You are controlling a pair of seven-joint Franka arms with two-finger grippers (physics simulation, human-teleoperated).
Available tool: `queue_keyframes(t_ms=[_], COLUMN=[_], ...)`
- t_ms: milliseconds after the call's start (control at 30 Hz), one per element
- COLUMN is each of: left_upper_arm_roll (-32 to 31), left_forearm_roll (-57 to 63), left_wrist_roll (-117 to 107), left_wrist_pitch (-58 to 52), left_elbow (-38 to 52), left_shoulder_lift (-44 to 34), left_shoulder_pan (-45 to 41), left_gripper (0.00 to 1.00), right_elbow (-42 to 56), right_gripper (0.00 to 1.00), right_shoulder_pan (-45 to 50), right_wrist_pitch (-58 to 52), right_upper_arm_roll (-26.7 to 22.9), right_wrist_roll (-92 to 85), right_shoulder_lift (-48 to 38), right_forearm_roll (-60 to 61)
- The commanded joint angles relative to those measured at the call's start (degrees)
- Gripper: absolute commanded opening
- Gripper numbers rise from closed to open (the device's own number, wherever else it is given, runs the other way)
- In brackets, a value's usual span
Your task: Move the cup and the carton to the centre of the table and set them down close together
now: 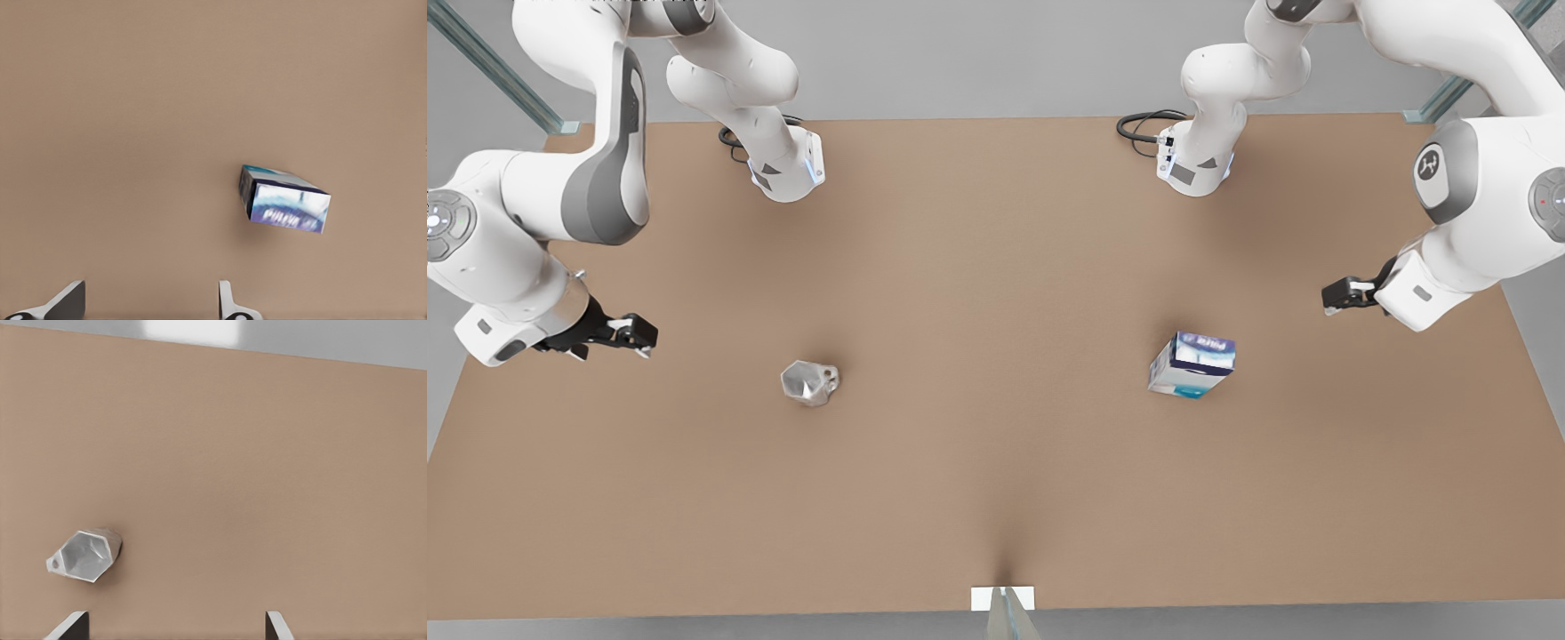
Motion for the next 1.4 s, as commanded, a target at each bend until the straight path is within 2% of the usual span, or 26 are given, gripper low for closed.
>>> queue_keyframes(t_ms=[0, 33, 200, 267, 433, 533, 733, 967, 1000, 1033, 1067, 1100, 1133, 1167, 1200, 1367], left_upper_arm_roll=[0.0, 0.0, 0.0, 0.0, 0.0, 0.0, -0.1, -0.1, -0.1, -0.1, -0.1, -0.1, -0.1, -0.1, 0.0, -0.1], left_forearm_roll=[0.0, 0.0, 0.0, 0.0, 0.0, -0.1, -4.8, -4.7, -4.7, -4.7, -4.8, -4.7, -4.8, -4.8, -4.7, -4.7], left_wrist_roll=[0.0, 0.0, -2.0, -3.2, -13.1, -14.7, -15.4, -15.6, -15.7, -15.7, -15.6, -15.7, -15.7, -15.8, -15.9, -18.0], left_wrist_pitch=[0.0, 0.0, -3.0, -2.6, -2.2, -2.2, 6.7, 6.8, 6.8, 7.0, 7.4, 7.3, 7.3, 7.3, 7.3, 7.9], left_elbow=[0.0, 0.0, -1.6, -3.3, -5.6, -5.7, -10.5, -11.0, -11.2, -11.7, -11.8, -11.8, -11.8, -12.6, -12.9, -13.0], left_shoulder_lift=[0.0, 0.2, 0.9, 0.3, 0.2, 0.3, -4.1, -3.9, -3.9, -4.0, -4.0, -3.9, -3.9, -4.0, -4.1, -4.1], left_shoulder_pan=[0.0, -0.1, -0.3, -1.1, -2.2, -2.7, -3.6, -8.4, -8.9, -9.7, -10.0, -11.0, -11.1, -11.1, -12.2, -14.6], left_gripper=[1.00, 1.00, 1.00, 1.00, 1.00, 1.00, 1.00, 1.00, 1.00, 1.00, 1.00, 1.00, 1.00, 1.00, 1.00, 1.00], right_elbow=[0.0, -0.6, -20.8, -24.1, -21.8, -21.9, -21.8, -21.8, -21.8, -21.8, -21.8, -21.7, -21.8, -21.8, -21.8, -21.7], right_gripper=[1.00, 1.00, 1.00, 1.00, 1.00, 1.00, 1.00, 1.00, 0.84, 0.61, 0.46, 0.39, 0.35, 0.26, 0.22, 0.21], right_shoulder_pan=[0.0, 0.4, 1.3, 2.5, 8.5, 8.1, 7.4, 7.4, 7.4, 7.4, 7.4, 7.2, 7.0, 6.6, 6.6, 6.2], right_wrist_pitch=[0.0, 0.9, 14.9, 18.1, 21.8, 22.6, 23.0, 24.2, 24.4, 24.4, 24.4, 24.4, 24.4, 24.4, 24.3, 24.3], right_upper_arm_roll=[0.0, 0.1, 0.3, 1.3, 2.9, 2.9, 2.9, 2.9, 2.9, 2.9, 2.9, 2.9, 2.9, 2.9, 2.9, 3.0], right_wrist_roll=[-0.1, -0.2, -0.5, -0.5, -0.5, -0.5, -0.7, -1.5, -1.7, -1.7, -1.8, -2.4, -2.5, -2.5, -2.5, -2.5], right_shoulder_lift=[0.2, 1.8, 1.3, 2.6, 11.4, 12.5, 14.6, 17.8, 17.9, 18.4, 18.5, 18.7, 18.8, 18.8, 18.9, 19.3], right_forearm_roll=[0.0, 0.1, 0.8, 1.0, 5.4, 5.4, 5.4, 5.4, 5.4, 5.4, 5.4, 5.4, 5.4, 5.4, 5.4, 5.4])
